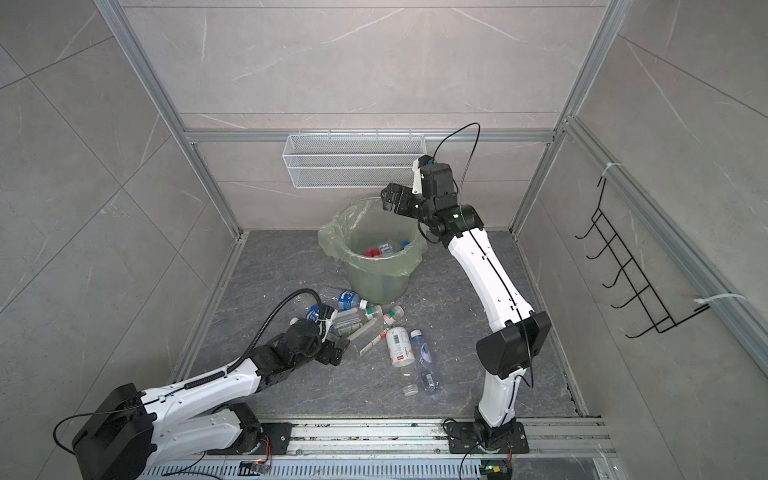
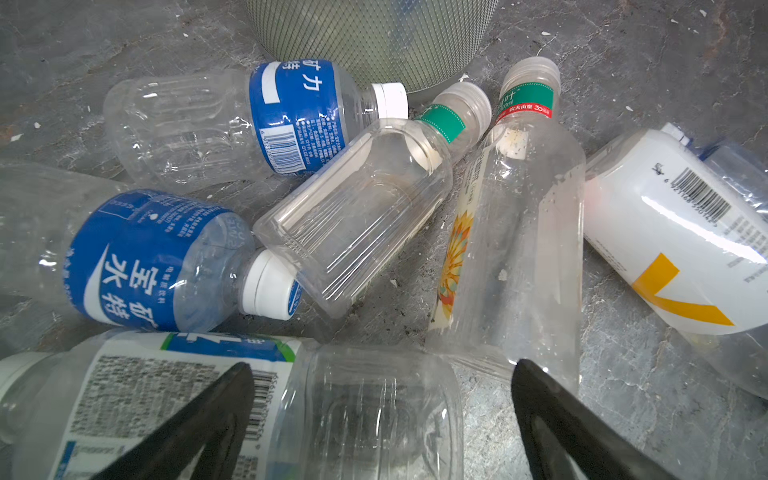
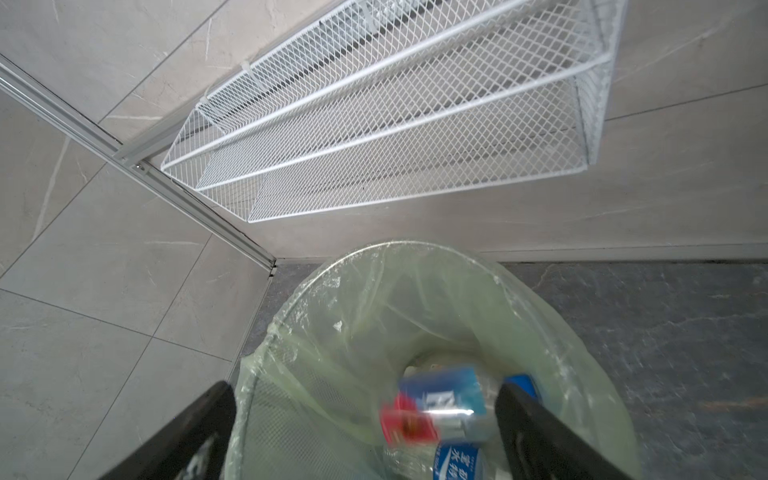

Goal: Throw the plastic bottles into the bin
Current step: 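Lift the bottle with the right gripper and release it over the bin, then lower the right gripper beside the pile while the left gripper reaches the white-labelled bottle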

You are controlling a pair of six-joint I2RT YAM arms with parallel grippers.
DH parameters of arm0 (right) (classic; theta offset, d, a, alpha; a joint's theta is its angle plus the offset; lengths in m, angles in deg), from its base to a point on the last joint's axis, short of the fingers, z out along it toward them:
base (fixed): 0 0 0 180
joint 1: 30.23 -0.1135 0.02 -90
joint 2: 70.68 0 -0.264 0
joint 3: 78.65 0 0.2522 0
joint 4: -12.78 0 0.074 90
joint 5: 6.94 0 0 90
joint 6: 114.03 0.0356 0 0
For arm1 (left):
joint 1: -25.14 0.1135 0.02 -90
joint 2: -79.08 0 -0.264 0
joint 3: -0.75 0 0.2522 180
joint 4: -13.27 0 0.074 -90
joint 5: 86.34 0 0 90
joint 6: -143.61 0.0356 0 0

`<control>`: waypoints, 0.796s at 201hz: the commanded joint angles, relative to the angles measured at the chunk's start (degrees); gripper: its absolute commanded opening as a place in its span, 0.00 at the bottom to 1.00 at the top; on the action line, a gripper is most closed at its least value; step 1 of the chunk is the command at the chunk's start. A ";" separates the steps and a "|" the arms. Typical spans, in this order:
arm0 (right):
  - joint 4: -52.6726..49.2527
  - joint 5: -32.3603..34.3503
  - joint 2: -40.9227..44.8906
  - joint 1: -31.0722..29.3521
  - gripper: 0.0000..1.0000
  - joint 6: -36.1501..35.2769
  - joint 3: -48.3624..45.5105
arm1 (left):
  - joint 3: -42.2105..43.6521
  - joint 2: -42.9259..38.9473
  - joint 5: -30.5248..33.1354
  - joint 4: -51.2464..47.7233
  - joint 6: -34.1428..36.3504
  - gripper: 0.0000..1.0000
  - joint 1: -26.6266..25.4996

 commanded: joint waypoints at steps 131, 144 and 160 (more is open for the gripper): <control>8.37 3.98 40.69 -0.22 0.99 -3.43 -55.20 | -0.25 -3.03 -0.72 1.83 -0.43 1.00 -0.10; 9.03 4.45 43.68 -0.21 0.99 -3.04 -60.65 | -0.16 -3.12 -0.90 2.00 -0.39 1.00 -0.14; 9.62 4.80 46.91 -0.20 0.99 -2.82 -66.89 | -0.11 -3.39 -0.90 1.92 -0.47 1.00 -0.10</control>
